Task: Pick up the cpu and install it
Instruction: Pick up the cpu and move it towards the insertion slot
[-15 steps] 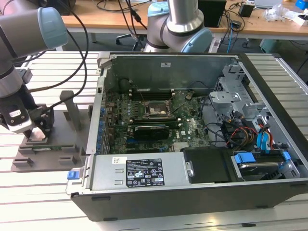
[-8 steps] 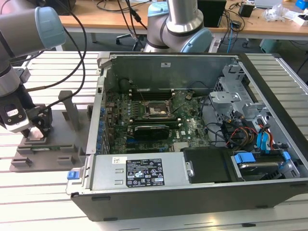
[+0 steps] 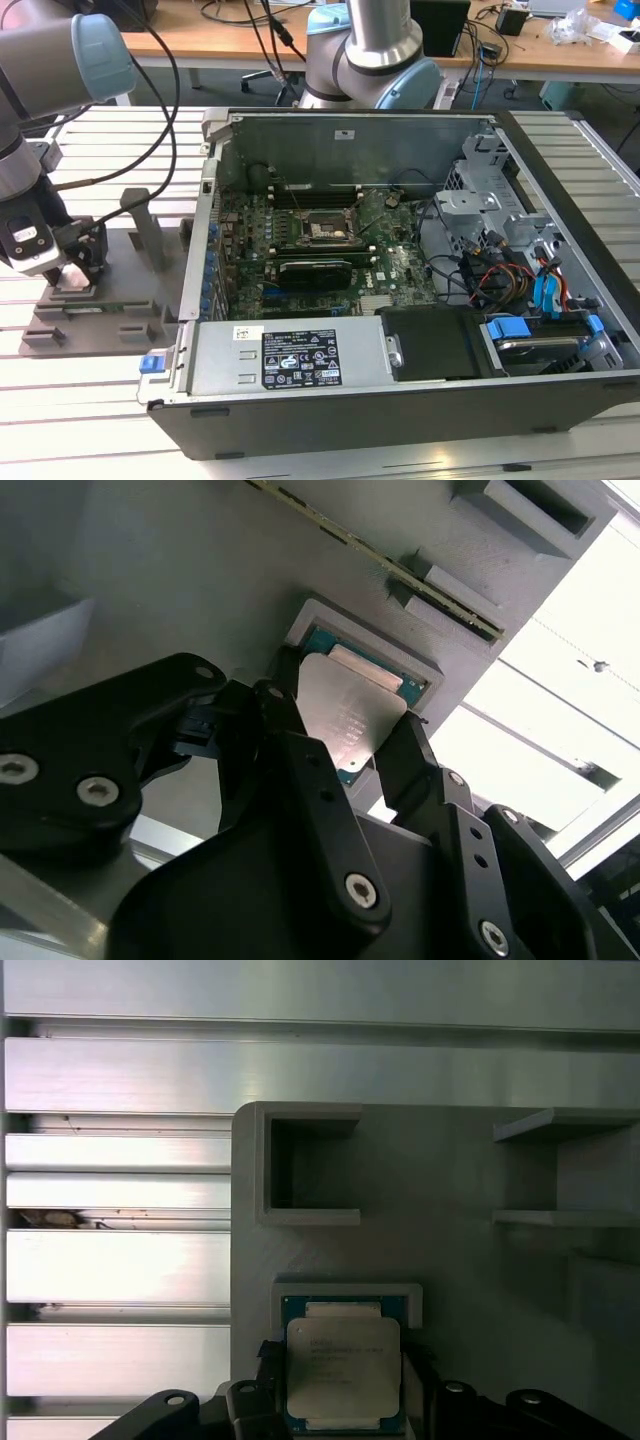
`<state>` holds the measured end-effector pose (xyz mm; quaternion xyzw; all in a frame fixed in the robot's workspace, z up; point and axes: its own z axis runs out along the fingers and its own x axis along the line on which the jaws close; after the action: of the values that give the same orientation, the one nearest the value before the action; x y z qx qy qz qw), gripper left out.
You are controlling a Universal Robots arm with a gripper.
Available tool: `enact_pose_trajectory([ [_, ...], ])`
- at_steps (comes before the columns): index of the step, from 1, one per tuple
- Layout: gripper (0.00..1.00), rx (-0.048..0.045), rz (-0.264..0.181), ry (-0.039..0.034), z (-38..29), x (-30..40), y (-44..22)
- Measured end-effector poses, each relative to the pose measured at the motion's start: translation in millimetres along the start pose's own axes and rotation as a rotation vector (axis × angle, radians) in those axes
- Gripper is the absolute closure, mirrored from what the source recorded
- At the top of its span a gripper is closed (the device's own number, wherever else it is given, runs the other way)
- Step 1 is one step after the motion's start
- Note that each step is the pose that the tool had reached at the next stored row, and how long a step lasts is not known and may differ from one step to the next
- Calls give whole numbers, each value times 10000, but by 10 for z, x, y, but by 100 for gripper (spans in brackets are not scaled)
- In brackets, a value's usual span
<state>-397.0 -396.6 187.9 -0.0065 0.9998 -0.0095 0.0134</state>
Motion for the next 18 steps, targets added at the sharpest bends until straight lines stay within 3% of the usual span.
enact_pose_trajectory([
  [8,45,0,0,0,0,10,0],
  [18,45,0,0,0,-101,8,-1],
])
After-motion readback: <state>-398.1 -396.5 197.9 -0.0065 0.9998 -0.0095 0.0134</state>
